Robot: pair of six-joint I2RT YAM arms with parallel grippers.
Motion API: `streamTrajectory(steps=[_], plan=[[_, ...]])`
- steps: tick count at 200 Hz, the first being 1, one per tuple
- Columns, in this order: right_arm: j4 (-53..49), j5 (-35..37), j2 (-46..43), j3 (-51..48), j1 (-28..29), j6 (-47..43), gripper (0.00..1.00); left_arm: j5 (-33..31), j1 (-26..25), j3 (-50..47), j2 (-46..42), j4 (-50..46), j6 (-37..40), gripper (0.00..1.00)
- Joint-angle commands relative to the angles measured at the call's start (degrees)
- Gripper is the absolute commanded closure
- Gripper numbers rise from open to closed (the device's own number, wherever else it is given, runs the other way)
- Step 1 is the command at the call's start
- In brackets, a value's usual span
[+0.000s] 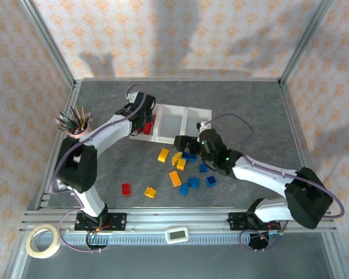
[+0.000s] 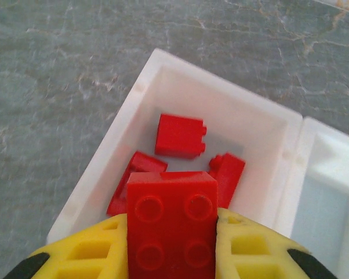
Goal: Sort the legos into containers by color
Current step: Place the lego in the container, then rotate the lego at the bottom-left of the table.
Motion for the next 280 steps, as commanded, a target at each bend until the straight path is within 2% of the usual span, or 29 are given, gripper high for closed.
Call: streamTrajectory(steps=[1,48,80,103,117,152,183,221,240,280], plan=[[-0.43,0.72,0.23,1.81,-0.48,-1.04,0.00,0.55,1.17,5.41,4.40,-0.03,3.28,0.76],[-1.19,0.11,-0.60,2.45,-0.57,-2.92,0.00,-0.99,1.52,10.14,7.56,-2.46,5.74,0.53],[-2.66,-1.03,-1.00,4.05,-0.57,-4.68,0.00,-0.77,1.51,9.26,5.11,-2.56,6.38,0.46],[-4.16,-2.39,-0.82,5.29,-0.61,-6.19,0.00,-0.10,1.46,7.77,1.89,-3.49,5.77,0.45],[-4.95,-2.94,-0.26,5.49,-0.57,-6.58,0.00,1.73,1.27,5.11,-1.07,-2.67,5.85,0.43],[-5.66,-4.74,1.07,4.94,0.49,-7.25,0.00,1.74,-0.25,-2.73,-8.52,-4.39,4.75,0.40],[-5.45,-4.45,1.57,3.76,4.06,-8.45,0.00,1.37,-2.85,-13.31,-17.02,-5.83,3.44,0.38],[-3.89,-4.18,1.93,1.70,9.29,-8.90,0.00,-0.13,-6.01,-22.96,-25.67,-13.15,-0.28,0.36],[-2.47,-3.25,2.16,0.56,12.09,-8.59,0.00,-0.97,-8.17,-26.89,-30.16,-15.96,-6.22,0.35],[1.74,-2.67,3.04,-2.48,16.17,-7.39,0.00,2.03,-13.49,-35.75,-36.83,-18.16,-16.09,0.31]])
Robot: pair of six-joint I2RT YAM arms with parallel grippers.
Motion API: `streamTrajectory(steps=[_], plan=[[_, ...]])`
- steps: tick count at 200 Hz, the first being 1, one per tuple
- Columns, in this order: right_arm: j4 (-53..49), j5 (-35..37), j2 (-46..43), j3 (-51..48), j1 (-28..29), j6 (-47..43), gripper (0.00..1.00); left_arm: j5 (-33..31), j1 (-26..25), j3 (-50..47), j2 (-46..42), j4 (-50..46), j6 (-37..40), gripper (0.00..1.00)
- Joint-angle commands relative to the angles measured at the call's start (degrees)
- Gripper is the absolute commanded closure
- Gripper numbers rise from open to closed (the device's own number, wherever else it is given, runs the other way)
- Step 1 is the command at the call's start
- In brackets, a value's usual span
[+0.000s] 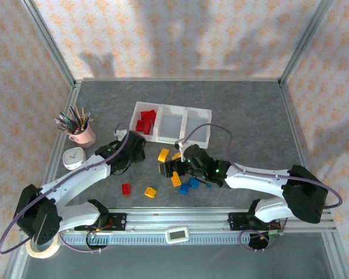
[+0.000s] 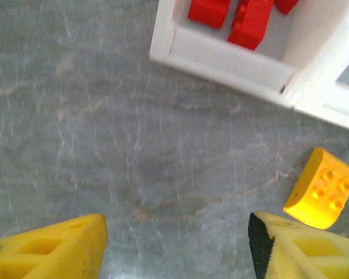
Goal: Sort the legos into containers by color
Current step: Rotate the lego at the bottom-left of the table.
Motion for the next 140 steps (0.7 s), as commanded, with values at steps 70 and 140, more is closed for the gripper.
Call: streamTrajectory(steps=[70,140], plan=[[7.61,2.36,2.81,-3.30,4.11,3.80,0.00,-0.83,-11.23,-12.34,-4.80,-9.89,-22.15,0.26],[7.13,3.39,3.87,-2.51,4.21,4.19,0.00,-0.24,-14.99,-16.63,-3.93,-8.79,-28.49,0.26]])
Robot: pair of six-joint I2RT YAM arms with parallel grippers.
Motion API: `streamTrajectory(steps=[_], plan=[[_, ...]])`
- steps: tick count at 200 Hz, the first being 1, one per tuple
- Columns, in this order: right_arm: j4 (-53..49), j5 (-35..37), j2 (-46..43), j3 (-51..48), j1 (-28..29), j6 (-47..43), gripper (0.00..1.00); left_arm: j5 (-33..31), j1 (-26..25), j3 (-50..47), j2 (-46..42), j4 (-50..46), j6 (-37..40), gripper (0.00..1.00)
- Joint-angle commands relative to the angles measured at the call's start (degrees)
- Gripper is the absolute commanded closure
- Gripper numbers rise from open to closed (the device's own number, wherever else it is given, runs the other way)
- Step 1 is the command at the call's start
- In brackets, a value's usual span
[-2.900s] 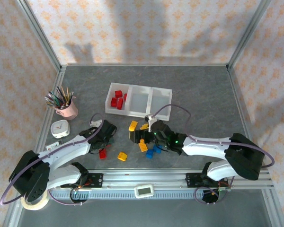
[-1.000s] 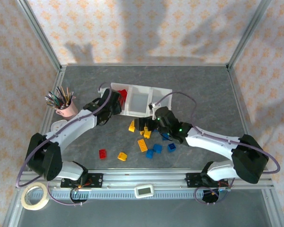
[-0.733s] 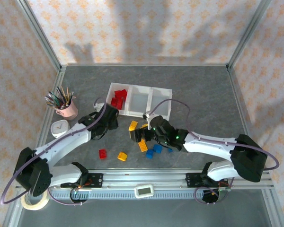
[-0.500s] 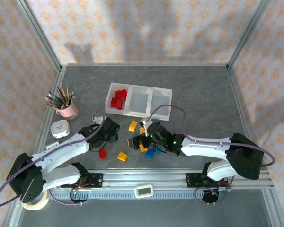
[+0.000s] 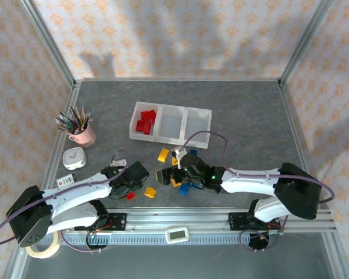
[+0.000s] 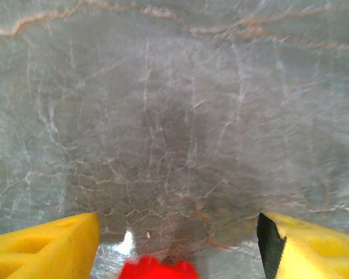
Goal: Sort the legos into containers by color
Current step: Rotate the lego at the bottom-left of the table.
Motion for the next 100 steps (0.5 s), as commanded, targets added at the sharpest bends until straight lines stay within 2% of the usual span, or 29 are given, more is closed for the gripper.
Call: streamTrajectory(steps=[1,55,100], plan=[[1.07,2.39,0.81,0.46,0.38,0.73,0.00,-1.29,-1.22,-1.05,0.29,-1.45,-4.00,0.26],[0.52,2.75,1.17,1.14,0.42,0.77,0.00,1.65,-4.59,-1.14,1.56,1.45,-5.46,0.31],[0.14,2.82,1.65,1.42,0.42,0.69,0.00,2.11,-6.52,-2.89,1.24,0.90,-8.81,0.31]])
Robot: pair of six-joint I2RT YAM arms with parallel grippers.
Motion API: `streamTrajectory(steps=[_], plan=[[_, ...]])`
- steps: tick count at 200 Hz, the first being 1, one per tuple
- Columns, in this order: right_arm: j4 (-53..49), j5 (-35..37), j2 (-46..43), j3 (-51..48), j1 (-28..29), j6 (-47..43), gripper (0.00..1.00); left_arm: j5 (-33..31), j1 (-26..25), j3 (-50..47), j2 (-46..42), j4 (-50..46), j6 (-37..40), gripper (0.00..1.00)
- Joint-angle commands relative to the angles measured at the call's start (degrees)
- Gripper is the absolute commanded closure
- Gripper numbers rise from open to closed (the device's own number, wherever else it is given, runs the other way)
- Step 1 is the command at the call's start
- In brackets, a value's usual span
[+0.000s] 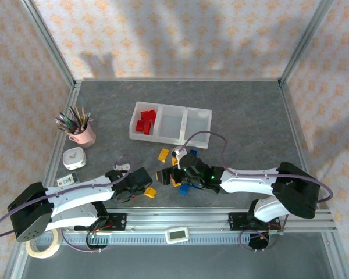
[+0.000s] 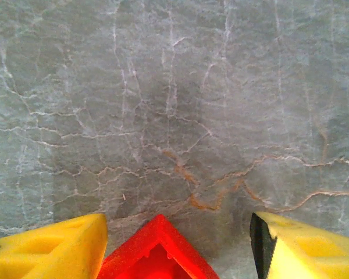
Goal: Sort the legos into containers by color
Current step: Rotate the lego at the bottom-left of the table, then pick up the lego from the bottom-left of the table.
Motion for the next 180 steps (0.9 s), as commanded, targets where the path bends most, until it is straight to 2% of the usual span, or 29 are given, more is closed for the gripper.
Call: streamTrajectory(steps=[1,36,75,180], plan=[[0.12,1.64,0.95,1.43,0.37,0.45,0.00,0.15,-0.63,-1.80,-0.08,-0.31,-3.16,0.31],[0.03,1.40,1.38,1.91,0.39,0.33,0.00,0.14,-1.91,-1.72,0.51,-1.44,-5.20,0.27],[-0.10,1.77,1.25,1.72,0.36,0.28,0.00,0.58,-3.38,-2.16,0.60,0.27,-6.77,0.28],[0.30,2.88,-0.01,0.67,0.37,0.94,0.00,-2.34,-3.45,0.68,0.70,1.56,-5.55,0.48]])
